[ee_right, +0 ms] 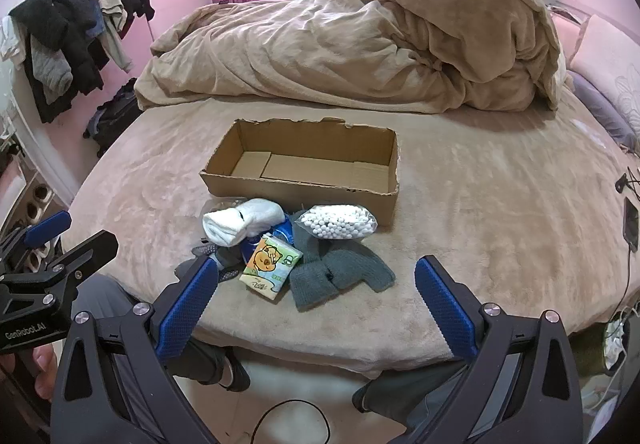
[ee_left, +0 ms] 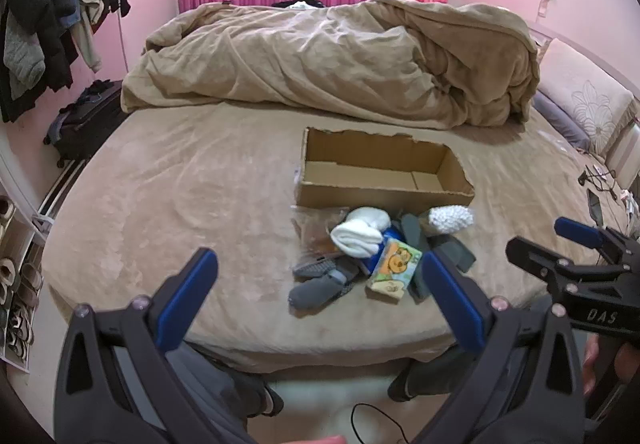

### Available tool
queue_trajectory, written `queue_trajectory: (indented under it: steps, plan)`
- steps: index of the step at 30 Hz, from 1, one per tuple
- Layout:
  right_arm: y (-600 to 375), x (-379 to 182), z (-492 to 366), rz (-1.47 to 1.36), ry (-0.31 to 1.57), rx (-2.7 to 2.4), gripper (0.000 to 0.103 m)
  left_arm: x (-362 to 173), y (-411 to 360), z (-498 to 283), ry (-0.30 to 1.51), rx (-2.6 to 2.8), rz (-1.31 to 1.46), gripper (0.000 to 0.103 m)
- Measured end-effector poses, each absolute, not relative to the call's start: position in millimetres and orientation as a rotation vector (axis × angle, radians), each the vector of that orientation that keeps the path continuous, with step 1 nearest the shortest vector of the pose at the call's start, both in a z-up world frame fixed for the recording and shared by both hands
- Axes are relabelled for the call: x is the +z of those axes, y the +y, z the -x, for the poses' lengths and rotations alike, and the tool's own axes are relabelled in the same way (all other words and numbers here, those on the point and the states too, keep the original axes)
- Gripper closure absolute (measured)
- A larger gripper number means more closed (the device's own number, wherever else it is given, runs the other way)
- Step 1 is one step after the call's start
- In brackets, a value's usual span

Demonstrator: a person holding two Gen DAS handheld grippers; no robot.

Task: Organize objects

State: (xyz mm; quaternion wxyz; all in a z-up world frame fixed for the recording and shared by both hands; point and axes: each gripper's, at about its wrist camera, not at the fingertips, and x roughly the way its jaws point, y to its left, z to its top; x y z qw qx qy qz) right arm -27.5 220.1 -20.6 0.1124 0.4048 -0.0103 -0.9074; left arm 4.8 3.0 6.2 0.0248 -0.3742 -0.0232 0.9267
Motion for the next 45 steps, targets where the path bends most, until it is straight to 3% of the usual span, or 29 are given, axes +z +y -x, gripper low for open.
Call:
queue_trajectory:
  steps: [45]
  plan:
    - [222.7, -17.0, 27.4, -1.186, -0.035, -2.661, 0.003, 7.8, -0.6, -3.1, -0.095, 2.867, 1.163, 0.0]
